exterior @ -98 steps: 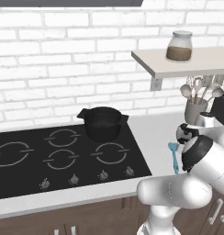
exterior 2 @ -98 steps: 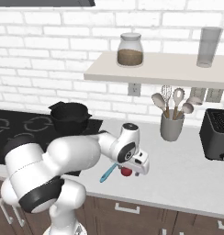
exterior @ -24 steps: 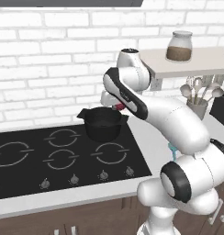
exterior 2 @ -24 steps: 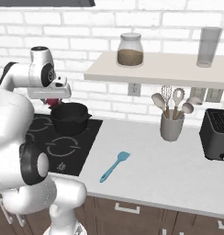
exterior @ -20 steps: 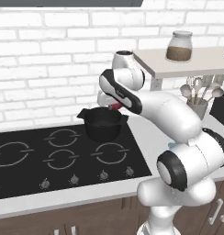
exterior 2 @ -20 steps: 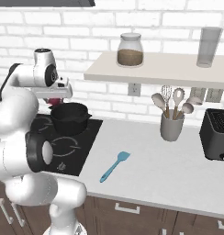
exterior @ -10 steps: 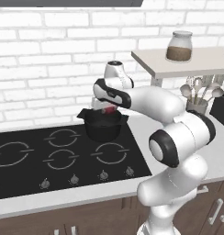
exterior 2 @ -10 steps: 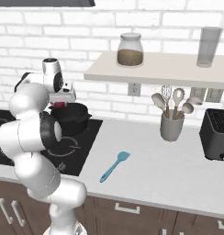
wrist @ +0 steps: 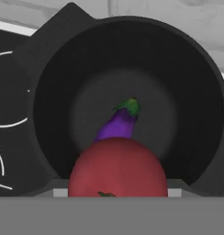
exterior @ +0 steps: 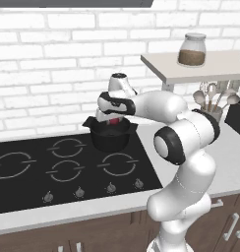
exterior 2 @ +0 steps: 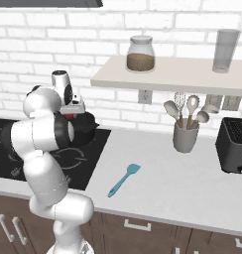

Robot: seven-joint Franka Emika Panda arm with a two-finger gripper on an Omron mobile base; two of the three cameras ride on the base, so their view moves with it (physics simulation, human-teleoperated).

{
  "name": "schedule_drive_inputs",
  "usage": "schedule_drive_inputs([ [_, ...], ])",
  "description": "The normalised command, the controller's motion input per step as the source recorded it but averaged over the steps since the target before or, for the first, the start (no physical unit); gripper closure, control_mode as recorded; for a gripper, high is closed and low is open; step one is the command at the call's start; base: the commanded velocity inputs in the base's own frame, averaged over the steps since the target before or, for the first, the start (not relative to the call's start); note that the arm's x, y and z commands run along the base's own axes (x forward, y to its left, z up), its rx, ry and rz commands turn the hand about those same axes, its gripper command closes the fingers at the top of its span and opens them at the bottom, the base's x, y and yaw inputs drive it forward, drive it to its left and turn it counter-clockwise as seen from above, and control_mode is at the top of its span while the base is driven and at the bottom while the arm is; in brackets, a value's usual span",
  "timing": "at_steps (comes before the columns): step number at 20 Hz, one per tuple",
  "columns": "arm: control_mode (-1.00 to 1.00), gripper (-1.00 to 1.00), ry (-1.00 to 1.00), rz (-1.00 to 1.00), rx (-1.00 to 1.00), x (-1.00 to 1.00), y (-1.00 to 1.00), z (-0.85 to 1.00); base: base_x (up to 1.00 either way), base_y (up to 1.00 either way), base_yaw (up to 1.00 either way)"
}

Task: Put the tomato and eggplant in the pot. Retrieve the spatula and lightly stir the vegetables in the pot.

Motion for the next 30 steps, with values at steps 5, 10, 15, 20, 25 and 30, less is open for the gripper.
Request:
schedule_drive_inputs([
  [5, -1.00, 1.00, -0.01, 0.00, 0.00, 0.32, 0.01, -0.30, 0.00, 0.00, 0.00],
  [10, -1.00, 1.00, 0.00, 0.00, 0.00, 0.31, 0.00, -0.19, 0.00, 0.00, 0.00],
  [15, -1.00, 1.00, 0.00, 0.00, 0.00, 0.28, 0.04, -0.18, 0.00, 0.00, 0.00],
  [20, -1.00, 1.00, 0.00, 0.00, 0.00, 0.33, 0.08, -0.18, 0.00, 0.00, 0.00],
  [25, -1.00, -1.00, 0.00, 0.00, 0.00, 0.17, 0.02, -0.15, 0.00, 0.00, 0.00],
  [30, -1.00, -1.00, 0.00, 0.00, 0.00, 0.00, 0.00, -0.01, 0.00, 0.00, 0.00],
])
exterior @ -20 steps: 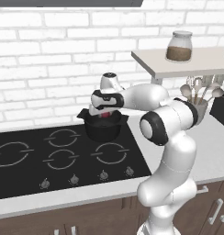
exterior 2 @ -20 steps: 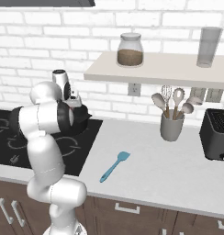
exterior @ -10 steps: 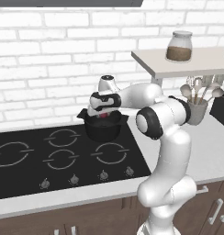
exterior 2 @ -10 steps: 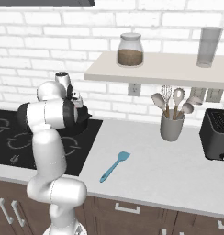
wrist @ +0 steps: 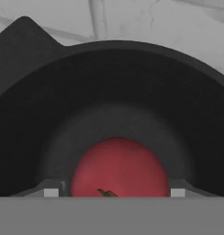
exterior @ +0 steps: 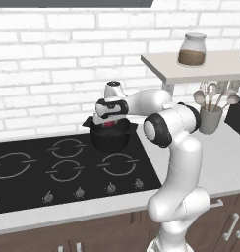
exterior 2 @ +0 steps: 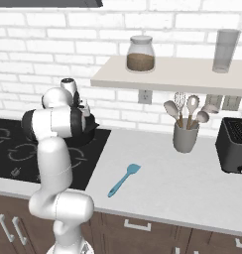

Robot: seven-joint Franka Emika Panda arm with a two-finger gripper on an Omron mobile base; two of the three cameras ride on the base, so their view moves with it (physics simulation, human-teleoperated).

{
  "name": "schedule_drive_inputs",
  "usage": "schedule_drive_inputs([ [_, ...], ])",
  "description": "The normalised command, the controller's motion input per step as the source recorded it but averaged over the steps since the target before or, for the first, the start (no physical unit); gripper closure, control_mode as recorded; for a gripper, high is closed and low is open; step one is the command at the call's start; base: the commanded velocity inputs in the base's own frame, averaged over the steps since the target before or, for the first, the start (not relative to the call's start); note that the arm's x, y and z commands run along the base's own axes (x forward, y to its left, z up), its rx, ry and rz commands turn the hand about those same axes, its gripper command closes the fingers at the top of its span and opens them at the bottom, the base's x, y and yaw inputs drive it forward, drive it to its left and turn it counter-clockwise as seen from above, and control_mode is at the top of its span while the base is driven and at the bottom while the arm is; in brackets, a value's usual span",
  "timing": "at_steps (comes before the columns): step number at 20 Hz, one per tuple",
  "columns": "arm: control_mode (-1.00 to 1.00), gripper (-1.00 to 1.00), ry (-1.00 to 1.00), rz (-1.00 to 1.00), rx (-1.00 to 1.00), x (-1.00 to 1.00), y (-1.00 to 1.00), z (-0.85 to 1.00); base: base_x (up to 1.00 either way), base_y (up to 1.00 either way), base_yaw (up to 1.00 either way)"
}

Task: Put the tomato and eggplant in the pot. Retrieve the spatula and lightly stir the vegetables in the pot.

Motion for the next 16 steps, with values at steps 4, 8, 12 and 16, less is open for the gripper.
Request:
schedule_drive_inputs([
  [4, -1.00, -1.00, 0.00, 0.00, 0.00, 0.00, 0.00, 0.00, 0.00, 0.00, 0.00],
  [8, -1.00, -1.00, 0.00, 0.00, 0.00, -0.03, 0.00, 0.00, 0.00, 0.00, 0.00],
  [12, -1.00, -1.00, 0.00, 0.00, 0.00, -0.40, 0.00, 0.22, 0.00, 0.00, 0.00],
  [16, -1.00, -1.00, 0.00, 0.00, 0.00, -0.73, -0.01, 0.52, 0.00, 0.00, 0.00],
])
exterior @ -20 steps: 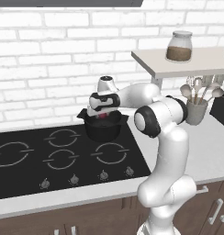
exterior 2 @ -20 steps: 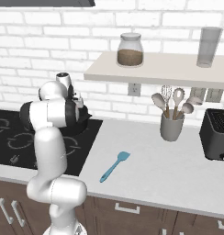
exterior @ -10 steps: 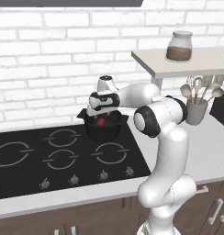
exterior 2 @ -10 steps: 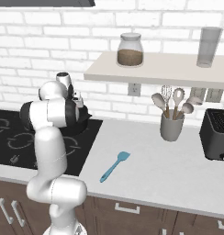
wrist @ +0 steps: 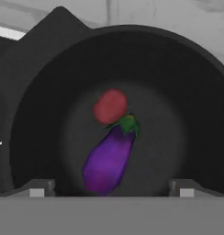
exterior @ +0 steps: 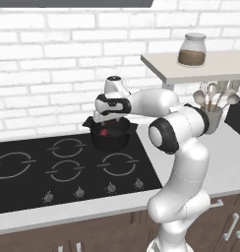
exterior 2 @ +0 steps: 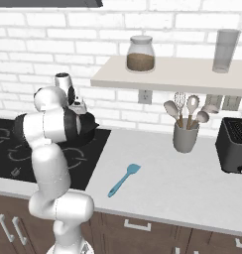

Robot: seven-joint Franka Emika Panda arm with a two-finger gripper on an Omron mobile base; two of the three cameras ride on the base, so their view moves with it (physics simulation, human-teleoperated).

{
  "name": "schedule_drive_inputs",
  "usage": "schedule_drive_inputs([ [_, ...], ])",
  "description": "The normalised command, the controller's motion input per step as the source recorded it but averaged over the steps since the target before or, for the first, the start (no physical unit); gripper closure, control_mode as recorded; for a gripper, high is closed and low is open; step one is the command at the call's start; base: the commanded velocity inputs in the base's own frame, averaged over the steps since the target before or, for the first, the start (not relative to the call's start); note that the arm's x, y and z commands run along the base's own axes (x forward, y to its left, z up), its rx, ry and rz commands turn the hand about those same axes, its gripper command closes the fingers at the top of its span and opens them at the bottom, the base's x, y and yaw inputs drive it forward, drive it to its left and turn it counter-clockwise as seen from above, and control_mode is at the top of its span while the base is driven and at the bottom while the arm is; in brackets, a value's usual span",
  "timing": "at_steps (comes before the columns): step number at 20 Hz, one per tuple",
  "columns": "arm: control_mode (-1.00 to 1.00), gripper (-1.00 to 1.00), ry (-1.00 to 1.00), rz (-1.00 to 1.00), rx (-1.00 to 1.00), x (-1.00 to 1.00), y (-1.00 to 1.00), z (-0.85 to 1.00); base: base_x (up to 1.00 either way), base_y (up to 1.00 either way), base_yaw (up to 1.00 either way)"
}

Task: Put the tomato and eggplant in the pot. Retrieve the spatula and lightly stir the vegetables in the pot.

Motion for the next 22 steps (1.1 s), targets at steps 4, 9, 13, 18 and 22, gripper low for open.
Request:
schedule_drive_inputs([
  [4, -1.00, -1.00, 0.00, 0.00, 0.00, -0.94, -0.37, 0.43, 0.00, 0.00, 0.00],
  [9, -1.00, -1.00, 0.01, 0.00, 0.01, -0.92, -0.85, 0.05, 0.00, 0.00, 0.00],
  [13, -1.00, -1.00, 0.05, 0.00, 0.00, -0.83, -0.83, 0.00, 0.00, 0.00, 0.00],
  [18, -1.00, -1.00, 0.09, -0.05, 0.00, -0.53, -0.75, 0.00, 0.00, 0.00, 0.00],
  [22, -1.00, -1.00, 0.09, -0.11, 0.00, -0.14, -0.75, -0.02, 0.00, 0.00, 0.00],
])
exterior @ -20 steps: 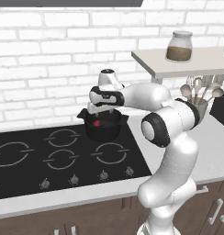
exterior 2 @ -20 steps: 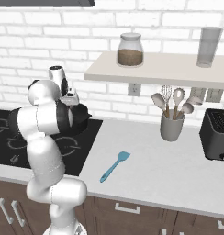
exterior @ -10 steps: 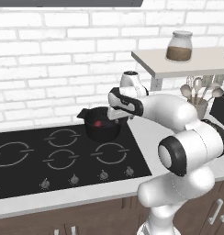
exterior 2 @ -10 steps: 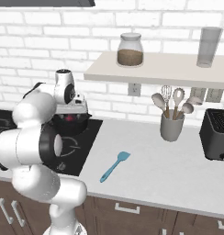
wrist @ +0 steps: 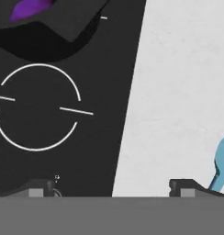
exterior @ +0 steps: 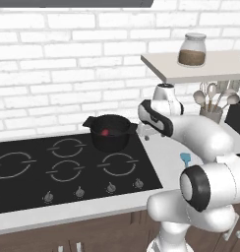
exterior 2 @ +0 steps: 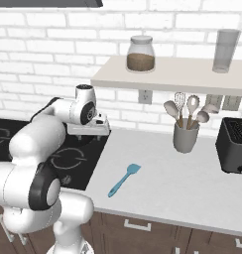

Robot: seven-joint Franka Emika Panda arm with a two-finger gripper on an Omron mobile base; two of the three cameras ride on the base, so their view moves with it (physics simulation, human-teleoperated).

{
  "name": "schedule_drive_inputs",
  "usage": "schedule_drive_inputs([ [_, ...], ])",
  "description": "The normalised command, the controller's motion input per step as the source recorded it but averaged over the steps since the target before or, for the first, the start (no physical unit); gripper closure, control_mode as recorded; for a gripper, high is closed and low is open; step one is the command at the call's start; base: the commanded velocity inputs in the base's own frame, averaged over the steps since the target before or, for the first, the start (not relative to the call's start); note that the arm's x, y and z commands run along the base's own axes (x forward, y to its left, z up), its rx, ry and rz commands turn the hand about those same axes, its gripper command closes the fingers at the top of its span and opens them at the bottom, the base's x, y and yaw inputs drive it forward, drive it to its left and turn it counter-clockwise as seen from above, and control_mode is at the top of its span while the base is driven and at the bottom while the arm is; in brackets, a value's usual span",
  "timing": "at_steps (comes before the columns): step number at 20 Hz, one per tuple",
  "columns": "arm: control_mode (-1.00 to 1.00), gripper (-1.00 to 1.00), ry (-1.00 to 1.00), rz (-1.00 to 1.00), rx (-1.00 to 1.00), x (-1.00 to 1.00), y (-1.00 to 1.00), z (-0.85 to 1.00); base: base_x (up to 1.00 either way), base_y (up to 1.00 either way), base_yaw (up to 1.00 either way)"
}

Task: Put the tomato and eggplant in the pot. Retrieve the spatula and lightly stir the vegetables in the pot.

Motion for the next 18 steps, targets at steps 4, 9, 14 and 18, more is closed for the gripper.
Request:
schedule_drive_inputs([
  [4, -1.00, -1.00, 0.02, -0.09, 0.00, -0.01, -0.67, -0.14, 0.00, 0.00, 0.00],
  [9, -1.00, -1.00, 0.05, -0.17, 0.00, -0.11, -0.55, -0.30, 0.00, 0.00, 0.00],
  [14, -1.00, -1.00, 0.13, -0.27, 0.00, -0.27, -0.40, -0.22, 0.00, 0.00, 0.00],
  [18, -1.00, -1.00, 0.27, -0.22, 0.05, -0.24, -0.53, -0.13, 0.00, 0.00, 0.00],
])
